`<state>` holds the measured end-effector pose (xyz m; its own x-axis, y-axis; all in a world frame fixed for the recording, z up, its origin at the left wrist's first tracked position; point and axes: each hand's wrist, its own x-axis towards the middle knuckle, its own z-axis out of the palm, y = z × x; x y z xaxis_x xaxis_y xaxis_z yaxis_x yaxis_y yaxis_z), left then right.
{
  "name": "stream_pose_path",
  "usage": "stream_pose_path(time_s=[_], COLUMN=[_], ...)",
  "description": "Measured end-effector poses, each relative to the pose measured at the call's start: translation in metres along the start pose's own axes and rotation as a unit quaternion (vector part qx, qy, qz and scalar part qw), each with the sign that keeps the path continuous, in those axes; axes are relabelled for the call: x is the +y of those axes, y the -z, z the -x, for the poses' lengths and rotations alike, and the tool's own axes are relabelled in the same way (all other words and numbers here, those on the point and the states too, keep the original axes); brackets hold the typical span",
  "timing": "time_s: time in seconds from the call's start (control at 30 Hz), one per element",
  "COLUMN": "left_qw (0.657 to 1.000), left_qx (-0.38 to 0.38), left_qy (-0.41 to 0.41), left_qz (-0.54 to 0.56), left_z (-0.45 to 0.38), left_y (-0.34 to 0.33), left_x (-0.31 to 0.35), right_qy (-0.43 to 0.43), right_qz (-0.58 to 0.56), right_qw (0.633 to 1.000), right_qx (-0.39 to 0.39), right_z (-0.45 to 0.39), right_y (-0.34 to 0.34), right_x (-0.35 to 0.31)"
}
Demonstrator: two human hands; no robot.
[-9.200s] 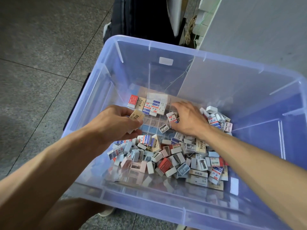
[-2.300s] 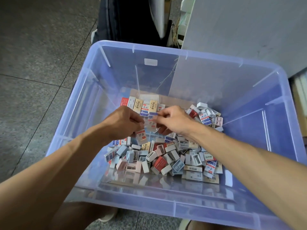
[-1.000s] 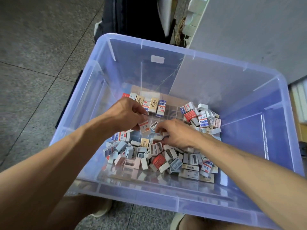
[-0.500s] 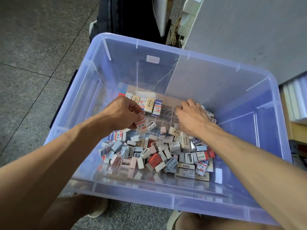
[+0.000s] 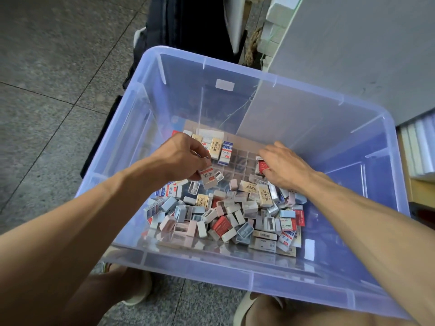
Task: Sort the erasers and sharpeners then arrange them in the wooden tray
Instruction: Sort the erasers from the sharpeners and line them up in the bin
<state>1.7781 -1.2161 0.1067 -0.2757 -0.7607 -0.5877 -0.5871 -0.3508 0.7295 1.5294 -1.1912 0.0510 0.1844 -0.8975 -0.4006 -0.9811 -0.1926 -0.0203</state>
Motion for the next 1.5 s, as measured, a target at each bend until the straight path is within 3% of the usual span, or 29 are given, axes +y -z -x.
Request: stream_pose_path(time_s=[0.1,0.2,0.3,0.5,0.6,0.73,1.0,1.1,1.17,1.23,1.33,1.4,1.5], left_qw=[1.0,1.0,1.0,1.0,1.0,1.0,0.999,0.999,0.999,0.999,0.996,0.991,0.985], left_qx=[0.002,0.006,0.008,0.018,0.02,0.022,0.032,0.03,0.029,0.023,0.015,0.0,-0.028], left_qy=[0.0,0.003,0.004,0.005,0.007,0.005,0.001,0.002,0.004,0.002,-0.004,-0.004,-0.011], left_qz=[-0.001,-0.001,-0.006,-0.013,-0.016,-0.02,0.004,0.011,0.02,0.031,0.083,0.133,0.169], left_z=[-0.001,-0.001,0.0,-0.003,-0.004,-0.004,-0.006,-0.007,-0.008,-0.01,-0.014,-0.016,-0.024], left_y=[0.0,-0.001,0.0,0.001,0.0,0.0,0.0,0.0,-0.001,-0.002,-0.004,-0.01,-0.021], left_x=[-0.001,-0.001,-0.001,-0.002,-0.002,-0.004,-0.006,-0.006,-0.006,-0.005,-0.002,0.001,0.005], right_qy=[-0.026,-0.077,-0.14,-0.265,-0.255,-0.22,-0.301,-0.295,-0.275,-0.236,-0.135,-0.076,-0.076], right_qz=[-0.112,-0.269,-0.35,-0.342,-0.373,-0.336,-0.475,-0.484,-0.415,-0.411,-0.543,-0.568,-0.572], right_qw=[0.992,0.957,0.923,0.897,0.888,0.915,0.826,0.824,0.866,0.879,0.829,0.818,0.815], right_qx=[0.044,0.081,0.079,0.092,0.089,0.041,0.042,0.026,0.046,0.058,-0.022,-0.048,-0.055], right_z=[0.0,-0.005,-0.02,-0.037,-0.031,-0.031,-0.049,-0.047,-0.039,-0.022,0.007,0.019,0.02], right_y=[-0.003,-0.002,-0.006,-0.027,-0.023,-0.026,-0.021,-0.018,-0.011,0.001,0.02,0.026,0.024], right_x=[-0.005,-0.023,-0.042,-0.044,-0.041,-0.046,-0.047,-0.044,-0.039,-0.042,-0.054,-0.059,-0.056])
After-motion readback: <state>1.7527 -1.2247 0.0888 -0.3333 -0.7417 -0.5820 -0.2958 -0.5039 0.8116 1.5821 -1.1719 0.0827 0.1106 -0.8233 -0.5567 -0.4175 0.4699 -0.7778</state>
